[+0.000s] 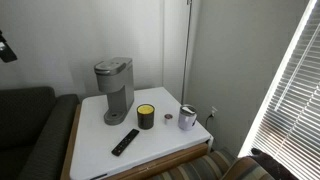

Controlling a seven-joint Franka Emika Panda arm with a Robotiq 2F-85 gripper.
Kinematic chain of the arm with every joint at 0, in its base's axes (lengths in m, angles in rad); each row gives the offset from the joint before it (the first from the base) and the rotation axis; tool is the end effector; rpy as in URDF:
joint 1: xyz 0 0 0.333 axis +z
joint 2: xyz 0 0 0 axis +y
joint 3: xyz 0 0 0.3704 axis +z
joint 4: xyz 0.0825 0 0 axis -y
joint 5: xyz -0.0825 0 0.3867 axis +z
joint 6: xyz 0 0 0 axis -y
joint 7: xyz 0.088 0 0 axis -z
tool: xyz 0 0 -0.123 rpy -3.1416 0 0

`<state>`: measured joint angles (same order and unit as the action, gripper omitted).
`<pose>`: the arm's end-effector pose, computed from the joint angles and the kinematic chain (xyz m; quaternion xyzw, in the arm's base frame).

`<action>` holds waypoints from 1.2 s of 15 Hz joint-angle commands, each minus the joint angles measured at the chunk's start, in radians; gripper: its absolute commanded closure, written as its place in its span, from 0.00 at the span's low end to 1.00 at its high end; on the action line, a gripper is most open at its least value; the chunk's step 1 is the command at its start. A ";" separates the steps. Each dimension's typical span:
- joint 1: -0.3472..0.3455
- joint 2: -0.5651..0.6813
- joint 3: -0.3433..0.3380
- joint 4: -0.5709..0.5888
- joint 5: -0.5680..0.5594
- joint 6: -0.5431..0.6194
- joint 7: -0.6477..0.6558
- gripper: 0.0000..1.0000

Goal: Open the coffee maker

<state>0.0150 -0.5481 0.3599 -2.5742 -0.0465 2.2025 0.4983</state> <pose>0.3461 0.1431 0.4777 0.9889 -0.0664 0.1108 0.0733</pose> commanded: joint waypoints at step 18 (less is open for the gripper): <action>-0.076 0.454 -0.105 0.140 -0.160 0.451 0.249 0.00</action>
<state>-0.0543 -0.1946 0.2804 -2.4872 -0.1543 2.6032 0.6893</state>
